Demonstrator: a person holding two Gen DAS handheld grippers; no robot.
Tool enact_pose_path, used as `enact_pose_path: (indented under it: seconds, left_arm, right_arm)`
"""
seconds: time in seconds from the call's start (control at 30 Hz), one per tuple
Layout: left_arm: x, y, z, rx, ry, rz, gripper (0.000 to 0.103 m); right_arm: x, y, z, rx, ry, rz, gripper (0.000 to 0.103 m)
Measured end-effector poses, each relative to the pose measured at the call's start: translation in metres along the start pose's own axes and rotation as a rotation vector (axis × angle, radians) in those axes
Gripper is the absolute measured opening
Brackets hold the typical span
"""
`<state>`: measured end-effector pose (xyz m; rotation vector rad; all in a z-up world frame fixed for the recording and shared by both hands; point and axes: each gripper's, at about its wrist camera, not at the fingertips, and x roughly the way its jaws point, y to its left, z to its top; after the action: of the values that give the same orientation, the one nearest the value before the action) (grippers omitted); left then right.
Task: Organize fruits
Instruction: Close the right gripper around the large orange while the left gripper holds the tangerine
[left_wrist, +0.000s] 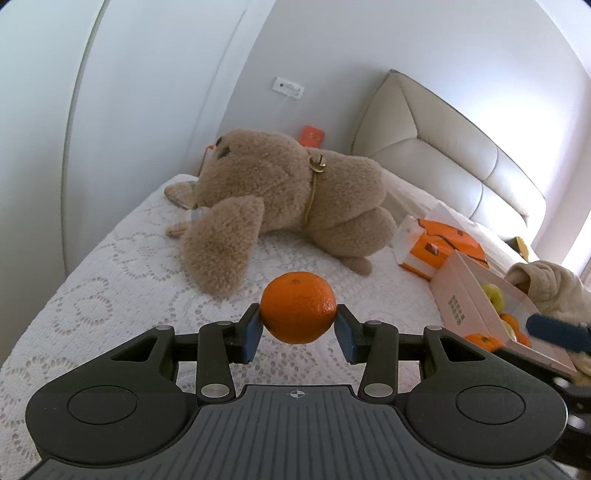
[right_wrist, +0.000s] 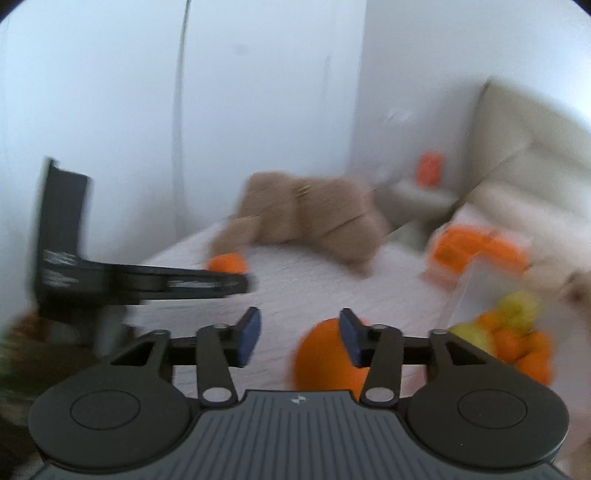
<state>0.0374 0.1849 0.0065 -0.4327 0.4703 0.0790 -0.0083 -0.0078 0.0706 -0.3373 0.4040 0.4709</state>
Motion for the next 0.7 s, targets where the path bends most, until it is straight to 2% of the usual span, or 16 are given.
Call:
enact_pose_path:
  seconds: [0.03, 0.1, 0.13, 0.2, 0.37, 0.47, 0.7]
  left_arm:
    - [0.000, -0.001, 0.000, 0.001, 0.001, 0.000, 0.047]
    - [0.000, -0.001, 0.000, 0.003, 0.000, -0.001, 0.047]
    - [0.000, -0.001, 0.000, 0.003, 0.000, -0.001, 0.047]
    - [0.000, 0.000, 0.000, 0.002, 0.001, 0.000, 0.047]
    - [0.001, -0.002, -0.001, 0.009, 0.004, 0.000, 0.047]
    - [0.001, -0.002, 0.000, 0.007, 0.005, 0.000, 0.047]
    - [0.001, -0.001, 0.000, 0.003, 0.004, 0.001, 0.047]
  right_arm:
    - [0.004, 0.000, -0.001, -0.011, -0.004, -0.046, 0.069]
    - [0.016, -0.007, -0.003, 0.013, 0.022, -0.080, 0.070]
    - [0.021, -0.014, -0.005, 0.044, 0.033, -0.068, 0.076]
    - [0.028, -0.026, -0.005, 0.137, 0.045, -0.030, 0.080]
    - [0.045, -0.038, -0.007, 0.278, 0.128, 0.129, 0.080]
    - [0.049, -0.029, -0.012, 0.268, 0.158, 0.186, 0.080]
    - [0.053, -0.008, -0.016, 0.191, 0.184, 0.229, 0.078]
